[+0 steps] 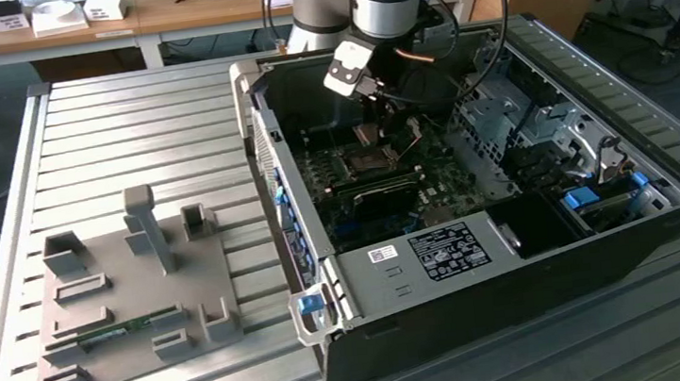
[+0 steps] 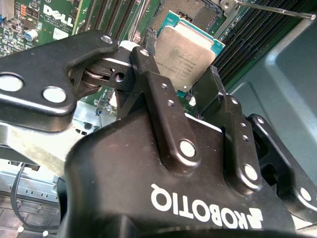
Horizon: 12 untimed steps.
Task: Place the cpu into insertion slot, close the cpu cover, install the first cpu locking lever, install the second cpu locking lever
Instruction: 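Place the cpu into insertion slot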
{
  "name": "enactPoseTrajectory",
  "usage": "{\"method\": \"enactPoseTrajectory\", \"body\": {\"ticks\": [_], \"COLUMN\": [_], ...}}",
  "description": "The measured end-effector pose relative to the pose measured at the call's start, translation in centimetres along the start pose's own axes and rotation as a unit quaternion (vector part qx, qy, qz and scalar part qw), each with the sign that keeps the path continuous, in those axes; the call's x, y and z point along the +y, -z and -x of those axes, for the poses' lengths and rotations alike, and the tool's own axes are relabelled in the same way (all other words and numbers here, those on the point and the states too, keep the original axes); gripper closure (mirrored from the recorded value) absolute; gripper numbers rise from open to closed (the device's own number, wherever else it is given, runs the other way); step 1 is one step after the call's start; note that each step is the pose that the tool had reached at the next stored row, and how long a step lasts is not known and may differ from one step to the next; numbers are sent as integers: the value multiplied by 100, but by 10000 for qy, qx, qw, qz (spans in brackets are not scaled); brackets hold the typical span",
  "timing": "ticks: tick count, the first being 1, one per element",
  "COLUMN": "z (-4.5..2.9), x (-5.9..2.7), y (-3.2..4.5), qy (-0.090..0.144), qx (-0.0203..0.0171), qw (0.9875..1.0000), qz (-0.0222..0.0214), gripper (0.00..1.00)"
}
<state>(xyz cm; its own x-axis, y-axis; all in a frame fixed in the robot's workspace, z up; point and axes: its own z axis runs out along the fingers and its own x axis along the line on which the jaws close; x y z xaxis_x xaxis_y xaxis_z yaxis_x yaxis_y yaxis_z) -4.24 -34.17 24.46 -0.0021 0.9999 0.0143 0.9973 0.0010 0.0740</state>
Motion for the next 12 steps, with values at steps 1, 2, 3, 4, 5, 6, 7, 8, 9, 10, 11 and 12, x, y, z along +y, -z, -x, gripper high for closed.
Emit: {"method": "enactPoseTrajectory", "body": {"ticks": [1,2,3,4,5,6,7,8,9,10,11,12], "z": [0,0,0,0,0,0,0,0,0,0,0,1], "x": [0,-1,-1,-1,-1,-1,-1,-1,-1,-1,-2,-4], "y": [-6,-9,-9,-9,-11,-12,-14,-16,-18,-20,-22,-55], "qy": [0,0,0,0,0,0,0,0,0,0,0,0], "qx": [-1,-3,-2,-2,-2,-2,-2,-2,-2,-2,-2,-3], "qw": [10000,10000,10000,10000,10000,10000,10000,10000,10000,10000,10000,10000], "qz": [0,-1,-1,0,0,0,0,0,0,0,0,0], "gripper": [46,46,46,46,46,46,46,46,46,46,46,46]}}
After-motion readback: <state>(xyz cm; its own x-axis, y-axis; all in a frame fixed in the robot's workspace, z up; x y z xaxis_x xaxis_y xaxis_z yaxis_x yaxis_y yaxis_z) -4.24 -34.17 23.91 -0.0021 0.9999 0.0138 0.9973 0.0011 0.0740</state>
